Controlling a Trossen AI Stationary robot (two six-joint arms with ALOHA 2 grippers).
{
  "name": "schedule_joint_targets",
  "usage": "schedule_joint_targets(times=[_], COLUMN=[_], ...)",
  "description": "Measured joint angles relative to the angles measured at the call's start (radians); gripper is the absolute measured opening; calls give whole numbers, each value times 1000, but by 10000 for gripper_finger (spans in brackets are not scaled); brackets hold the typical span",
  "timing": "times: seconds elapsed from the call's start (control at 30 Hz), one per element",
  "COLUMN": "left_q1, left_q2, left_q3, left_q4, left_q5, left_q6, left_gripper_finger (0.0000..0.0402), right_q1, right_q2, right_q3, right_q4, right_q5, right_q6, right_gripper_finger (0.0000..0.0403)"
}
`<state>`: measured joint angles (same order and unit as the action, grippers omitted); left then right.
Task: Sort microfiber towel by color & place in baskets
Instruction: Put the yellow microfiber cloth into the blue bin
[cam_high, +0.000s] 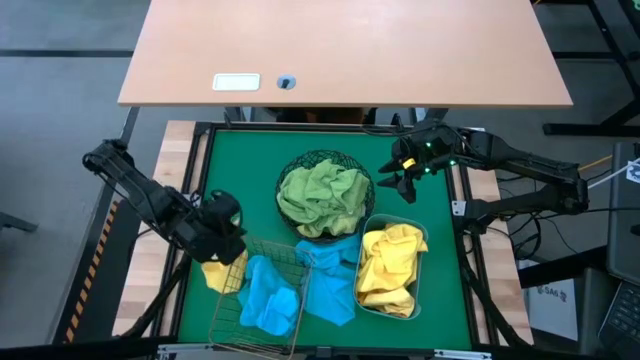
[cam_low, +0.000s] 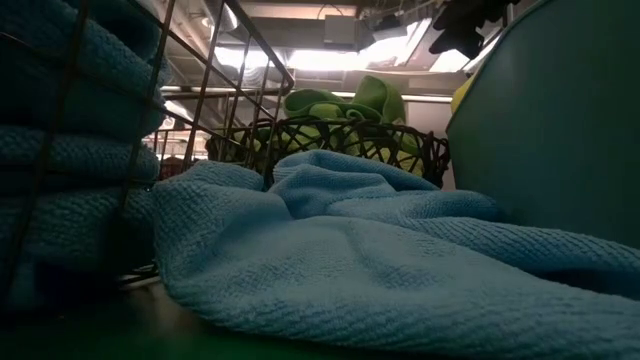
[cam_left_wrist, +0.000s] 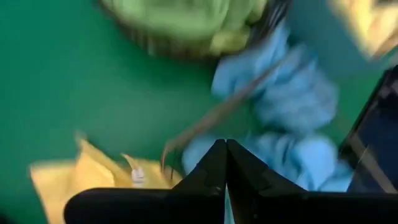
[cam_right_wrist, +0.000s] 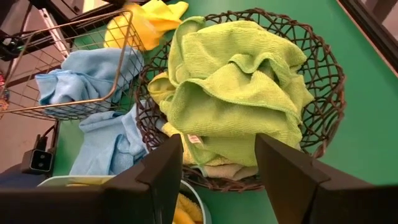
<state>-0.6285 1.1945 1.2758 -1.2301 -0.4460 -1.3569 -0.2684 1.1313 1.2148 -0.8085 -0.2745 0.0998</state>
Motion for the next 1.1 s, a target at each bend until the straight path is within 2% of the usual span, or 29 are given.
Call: schedule_joint_targets(times=[0.07,0.13,0.33,0.5,0.7,0.77,0.9,1.1], left_q1=[10,23,37,37,37,37,37,37], left_q2=[0,0,4,22,50,62,63,63], left_q3=[42,73,87,87,86,80,-6,-182], left_q4=[0,0,-29,-109,-292,-346,-319,-322], left_q5=[-69,-94,-22,19,28,60,140,324], left_q6=[47,102,155,89,-54,-95,-144,-209], left_gripper_finger=[0,0,0,11,65,87,123,132], right_q1=[0,0,0,0,0,0,0,0], right_q2=[0,0,0,0,0,0,0,0], right_q3=[0,0,0,0,0,0,0,0], right_q4=[0,0,-2,-2,-5,-6,-18,-34], right_q5=[-7,-7,-7,-7,-7,-7,-7,-7], right_q6=[0,0,0,0,0,0,0,0], right_gripper_finger=[202,202,202,202,202,202,202,202])
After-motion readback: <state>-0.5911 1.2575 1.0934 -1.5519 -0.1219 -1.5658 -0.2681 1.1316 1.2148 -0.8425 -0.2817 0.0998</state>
